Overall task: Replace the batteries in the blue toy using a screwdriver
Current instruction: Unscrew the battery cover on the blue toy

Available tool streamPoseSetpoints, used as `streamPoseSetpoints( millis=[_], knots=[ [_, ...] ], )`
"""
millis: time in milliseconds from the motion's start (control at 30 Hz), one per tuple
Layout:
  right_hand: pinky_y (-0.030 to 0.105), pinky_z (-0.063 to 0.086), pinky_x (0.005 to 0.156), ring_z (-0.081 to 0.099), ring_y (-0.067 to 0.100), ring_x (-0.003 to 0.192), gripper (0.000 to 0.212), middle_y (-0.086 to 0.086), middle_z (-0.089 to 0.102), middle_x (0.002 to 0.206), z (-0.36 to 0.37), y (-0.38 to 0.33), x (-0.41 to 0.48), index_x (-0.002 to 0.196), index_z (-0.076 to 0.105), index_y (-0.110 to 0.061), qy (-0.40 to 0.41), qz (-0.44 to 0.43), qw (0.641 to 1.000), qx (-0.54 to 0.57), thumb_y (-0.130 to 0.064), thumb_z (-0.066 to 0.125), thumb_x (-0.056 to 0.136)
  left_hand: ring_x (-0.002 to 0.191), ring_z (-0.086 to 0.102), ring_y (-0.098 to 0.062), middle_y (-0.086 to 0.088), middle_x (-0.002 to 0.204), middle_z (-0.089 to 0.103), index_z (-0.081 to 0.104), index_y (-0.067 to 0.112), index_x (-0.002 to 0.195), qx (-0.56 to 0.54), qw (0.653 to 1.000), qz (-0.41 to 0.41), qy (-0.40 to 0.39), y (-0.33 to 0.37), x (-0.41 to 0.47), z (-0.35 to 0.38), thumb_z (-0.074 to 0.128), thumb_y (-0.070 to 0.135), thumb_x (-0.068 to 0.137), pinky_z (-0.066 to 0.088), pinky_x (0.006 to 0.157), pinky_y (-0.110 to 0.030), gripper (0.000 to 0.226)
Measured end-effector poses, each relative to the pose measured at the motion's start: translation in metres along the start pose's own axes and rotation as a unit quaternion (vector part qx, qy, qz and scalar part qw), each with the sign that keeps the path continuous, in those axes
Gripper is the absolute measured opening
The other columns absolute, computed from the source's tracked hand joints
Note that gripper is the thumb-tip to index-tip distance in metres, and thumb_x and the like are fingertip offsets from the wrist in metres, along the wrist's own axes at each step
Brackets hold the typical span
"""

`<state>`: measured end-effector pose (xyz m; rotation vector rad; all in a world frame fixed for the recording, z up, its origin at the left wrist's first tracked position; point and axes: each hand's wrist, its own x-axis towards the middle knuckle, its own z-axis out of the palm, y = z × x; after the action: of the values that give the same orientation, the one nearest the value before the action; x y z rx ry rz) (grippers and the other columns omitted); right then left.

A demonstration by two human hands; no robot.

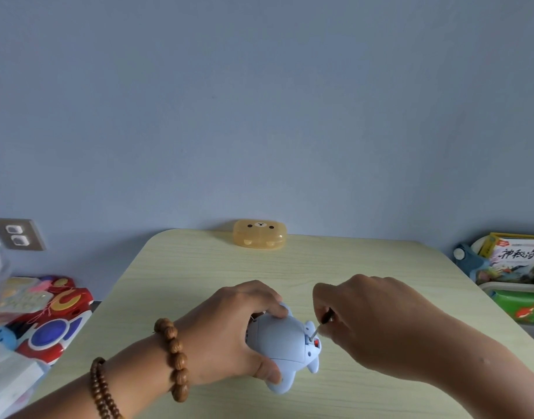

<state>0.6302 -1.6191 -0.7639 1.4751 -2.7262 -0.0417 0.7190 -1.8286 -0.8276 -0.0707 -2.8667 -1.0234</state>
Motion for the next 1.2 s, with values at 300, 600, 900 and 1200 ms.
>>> streamPoseSetpoints(
  millis=[300, 600, 900, 1200],
  knots=[
    [0.029, 0.042, 0.066, 0.058, 0.012, 0.078, 0.027, -0.014, 0.058, 0.083, -0.001, -0.001, 0.000, 0.104, 0.050, -0.036, -0.014, 0.008, 1.000, 0.027, -0.059, 0.046, 0.090, 0.105, 0.052, 0.016, 0.036, 0.127, 0.046, 0.063, 0.041, 0.119, 0.017, 1.000, 0.002, -0.007, 0.000, 0.001, 0.000, 0.093, 0.049, 0.053, 0.044, 0.091, -0.008, 0.072],
    [0.031, 0.041, 0.060, 0.050, 0.015, 0.063, 0.048, -0.005, 0.054, 0.067, 0.001, -0.001, 0.006, 0.069, 0.054, -0.024, -0.019, 0.004, 1.000, -0.023, -0.066, 0.043, 0.090, 0.107, 0.051, 0.014, 0.036, 0.127, 0.044, 0.062, 0.042, 0.118, 0.025, 1.000, 0.001, -0.009, 0.006, 0.001, 0.002, 0.092, 0.048, 0.053, 0.045, 0.093, -0.011, 0.071],
    [0.030, 0.046, 0.066, 0.056, 0.016, 0.073, 0.022, -0.008, 0.060, 0.081, 0.000, 0.000, 0.001, 0.087, 0.050, -0.029, -0.021, 0.007, 1.000, 0.014, -0.049, 0.045, 0.095, 0.106, 0.049, 0.017, 0.035, 0.127, 0.044, 0.062, 0.042, 0.119, 0.032, 0.999, 0.002, -0.005, 0.006, 0.000, 0.002, 0.092, 0.049, 0.055, 0.041, 0.090, -0.005, 0.071],
    [0.024, 0.038, 0.057, 0.053, 0.008, 0.071, 0.035, -0.010, 0.052, 0.087, 0.005, 0.005, 0.001, 0.091, 0.069, -0.032, 0.004, 0.012, 1.000, 0.014, -0.064, 0.056, 0.085, 0.105, 0.052, 0.015, 0.035, 0.128, 0.044, 0.062, 0.042, 0.120, 0.037, 0.999, -0.002, -0.008, 0.009, 0.000, 0.001, 0.091, 0.049, 0.055, 0.045, 0.091, -0.011, 0.072]
  ],
)
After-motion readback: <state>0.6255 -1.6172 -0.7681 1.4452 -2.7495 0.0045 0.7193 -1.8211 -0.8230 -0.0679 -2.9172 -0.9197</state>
